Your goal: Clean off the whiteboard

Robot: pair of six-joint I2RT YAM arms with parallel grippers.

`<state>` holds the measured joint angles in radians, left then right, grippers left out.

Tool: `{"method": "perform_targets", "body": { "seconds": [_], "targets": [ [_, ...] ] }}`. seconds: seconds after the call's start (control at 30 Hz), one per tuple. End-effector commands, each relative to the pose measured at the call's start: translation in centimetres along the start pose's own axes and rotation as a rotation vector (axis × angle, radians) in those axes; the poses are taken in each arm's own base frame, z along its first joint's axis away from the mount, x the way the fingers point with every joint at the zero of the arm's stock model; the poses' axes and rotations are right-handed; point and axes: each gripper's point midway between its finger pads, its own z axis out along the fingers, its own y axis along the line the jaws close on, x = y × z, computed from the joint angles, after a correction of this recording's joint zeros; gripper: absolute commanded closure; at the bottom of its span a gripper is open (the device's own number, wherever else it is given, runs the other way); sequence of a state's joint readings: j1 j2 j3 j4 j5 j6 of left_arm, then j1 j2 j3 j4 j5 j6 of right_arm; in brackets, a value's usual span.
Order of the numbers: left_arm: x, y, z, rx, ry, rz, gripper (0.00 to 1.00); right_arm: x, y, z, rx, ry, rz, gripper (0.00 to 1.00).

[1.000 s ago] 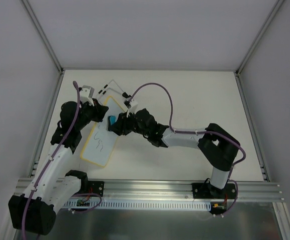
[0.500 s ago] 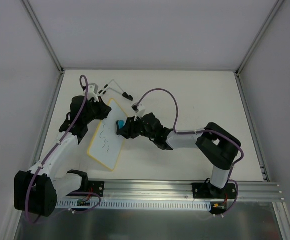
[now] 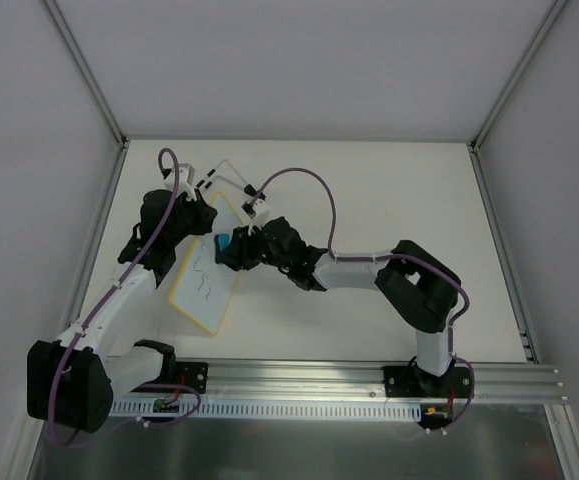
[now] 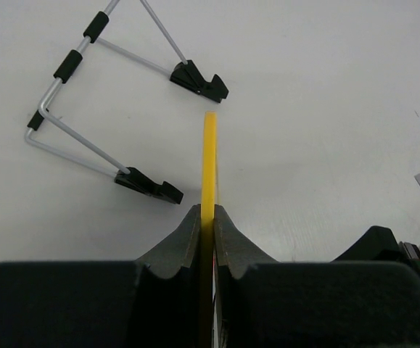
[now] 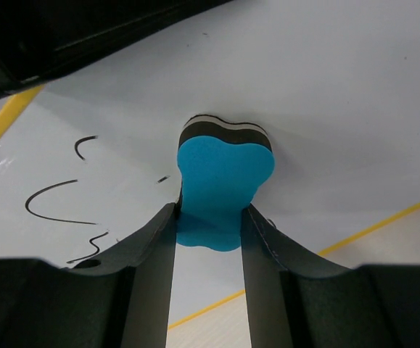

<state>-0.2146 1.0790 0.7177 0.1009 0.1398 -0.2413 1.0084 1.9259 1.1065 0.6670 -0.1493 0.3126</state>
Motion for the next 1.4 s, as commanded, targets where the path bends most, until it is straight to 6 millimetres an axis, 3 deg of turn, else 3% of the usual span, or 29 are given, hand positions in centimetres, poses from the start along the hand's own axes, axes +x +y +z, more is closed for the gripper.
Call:
{"method": "perform_targets", "body": {
  "seconds": [0.0,0.17,0.47,0.77,0.9,1.17,1.37],
  "targets": [
    [-1.1,-1.7,0.0,0.055,-0.027,0.014,1.00,-2.4,6.4,0.9,-0.125,-0.063,-0.100,1.00],
    [-1.1,-1.9,0.0,0.057,-0.027,0.002,1.00,-2.5,9.8,0.3,-0.183,-0.063,-0.138,1.00],
    [-0.8,-1.8,0.1,0.051,-0.019,0.001,1.00,-6.7,15.0,-1.6,-0.307,-0.136,-0.147,1.00],
    [-0.8,-1.8,0.1,0.053,-0.021,0.005,1.00,-7.7,16.1,-2.4,-0.334,-0.155,-0.148,1.00],
    [-0.9,-1.7,0.0,0.049,-0.023,0.008,1.00,-6.0,13.5,-1.6,-0.276,-0.134,-0.113,1.00],
    [-0.8,-1.8,0.1,0.051,-0.020,0.011,1.00,-0.6,3.3,-1.0,-0.117,-0.081,0.068,1.00],
    [-0.9,-1.9,0.0,0.057,-0.019,0.013,1.00,1.5,-1.0,-0.6,-0.039,-0.050,0.110,1.00]
  ]
}}
